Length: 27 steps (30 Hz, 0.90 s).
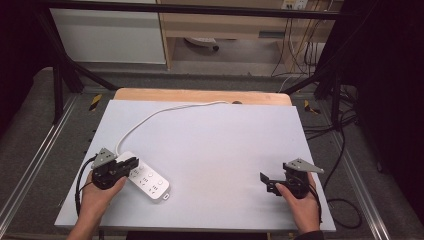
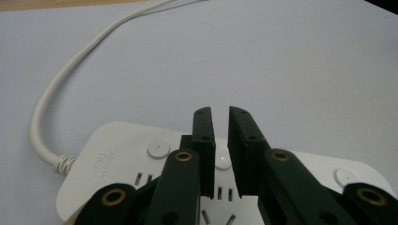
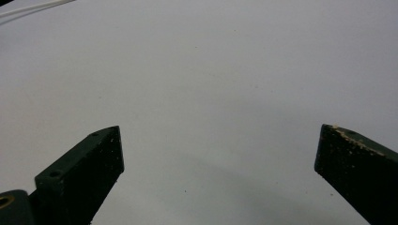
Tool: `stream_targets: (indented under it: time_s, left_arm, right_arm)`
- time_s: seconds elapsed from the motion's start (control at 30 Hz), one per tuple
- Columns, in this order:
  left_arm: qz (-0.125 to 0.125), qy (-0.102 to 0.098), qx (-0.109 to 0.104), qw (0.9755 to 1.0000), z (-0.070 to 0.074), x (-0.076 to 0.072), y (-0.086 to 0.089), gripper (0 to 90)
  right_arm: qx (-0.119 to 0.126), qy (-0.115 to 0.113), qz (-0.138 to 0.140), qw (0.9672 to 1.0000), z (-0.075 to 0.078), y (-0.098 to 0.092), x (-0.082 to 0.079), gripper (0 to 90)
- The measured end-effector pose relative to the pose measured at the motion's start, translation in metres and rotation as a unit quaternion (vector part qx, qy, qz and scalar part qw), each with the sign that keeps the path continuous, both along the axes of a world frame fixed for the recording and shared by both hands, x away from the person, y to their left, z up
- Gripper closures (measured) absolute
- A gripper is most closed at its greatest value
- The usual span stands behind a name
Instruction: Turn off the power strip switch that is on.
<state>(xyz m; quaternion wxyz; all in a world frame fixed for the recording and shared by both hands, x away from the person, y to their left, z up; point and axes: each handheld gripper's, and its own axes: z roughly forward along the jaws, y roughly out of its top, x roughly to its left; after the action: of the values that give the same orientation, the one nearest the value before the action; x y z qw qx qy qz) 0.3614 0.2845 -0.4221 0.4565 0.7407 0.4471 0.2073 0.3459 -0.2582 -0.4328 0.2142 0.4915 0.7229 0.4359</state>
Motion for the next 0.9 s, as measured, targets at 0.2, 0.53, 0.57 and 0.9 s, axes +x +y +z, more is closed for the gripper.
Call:
stream_targets:
  time_s: [0.2,0.53,0.57,0.9]
  left_arm:
    - [-0.002,0.0,0.005,1.0,-0.0011,0.0005,-0.0008,82.2]
    - [-0.017,0.002,0.013,0.9998,-0.0031,0.0011,-0.0047,89.6]
    - [-0.02,0.003,0.014,0.9997,-0.0037,0.0011,-0.0054,90.0]
    - [-0.024,0.009,0.007,0.9996,-0.0078,0.0036,-0.0083,90.0]
  right_arm:
    - [0.0,0.001,0.002,1.0,-0.0003,-0.0005,0.0002,2.6]
    - [-0.001,0.002,0.002,1.0,-0.0016,-0.0002,0.0003,2.7]
    - [-0.001,0.002,0.002,1.0,-0.0017,-0.0002,0.0004,2.7]
    - [-0.002,0.004,0.0,1.0,-0.0023,-0.0002,0.0007,2.7]
